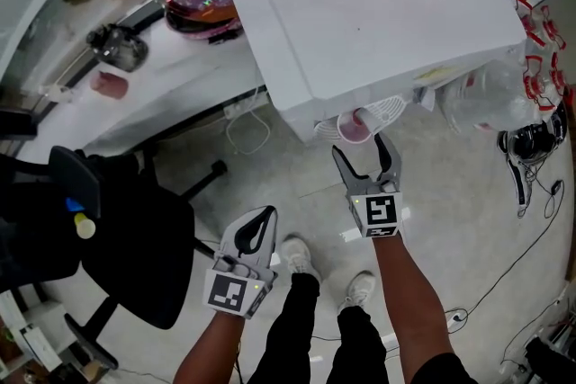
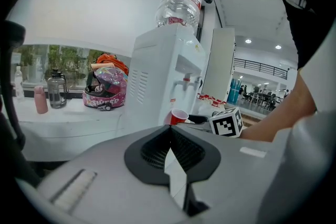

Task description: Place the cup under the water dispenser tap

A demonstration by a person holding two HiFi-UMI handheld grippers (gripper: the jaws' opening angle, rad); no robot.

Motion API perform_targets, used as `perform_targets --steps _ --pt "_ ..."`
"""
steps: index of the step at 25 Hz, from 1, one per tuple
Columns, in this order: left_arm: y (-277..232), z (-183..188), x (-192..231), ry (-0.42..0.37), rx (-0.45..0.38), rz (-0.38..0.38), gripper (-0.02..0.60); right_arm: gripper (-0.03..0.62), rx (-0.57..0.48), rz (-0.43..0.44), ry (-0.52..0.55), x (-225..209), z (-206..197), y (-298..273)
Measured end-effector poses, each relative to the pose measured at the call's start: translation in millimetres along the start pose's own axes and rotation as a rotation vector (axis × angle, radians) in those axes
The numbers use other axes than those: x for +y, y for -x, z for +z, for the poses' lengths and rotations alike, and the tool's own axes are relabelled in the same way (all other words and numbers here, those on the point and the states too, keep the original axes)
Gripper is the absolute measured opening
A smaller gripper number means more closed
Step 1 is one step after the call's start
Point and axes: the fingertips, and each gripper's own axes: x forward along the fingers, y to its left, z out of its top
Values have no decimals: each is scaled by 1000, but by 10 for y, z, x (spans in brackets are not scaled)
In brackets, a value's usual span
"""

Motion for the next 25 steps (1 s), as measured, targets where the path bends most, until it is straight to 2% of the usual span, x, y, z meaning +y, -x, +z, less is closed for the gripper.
perform_targets --steps 4,7,9,12,16,19,23,25 --pt "35 93 -64 -8 -11 8 17 362 -20 25 2 100 203 356" --pt "74 248 -196 -2 -36 21 17 331 -87 51 40 209 534 731" --pt "122 366 -320 4 -46 24 17 280 -123 60 62 298 769 1025" --pt "247 514 -525 13 -29 29 17 194 -171 56 34 410 1133 1468" --pt "452 753 -779 -7 -70 30 17 84 -195 33 9 428 1551 2013" --pt "609 968 -929 6 -47 63 17 3 -174 29 23 433 1833 2358" --pt "761 1337 -1163 2 -97 51 17 3 -137 14 -17 374 2250 2740" --pt "822 1477 -1319 -31 -79 24 17 3 -127 6 -15 324 2469 2879"
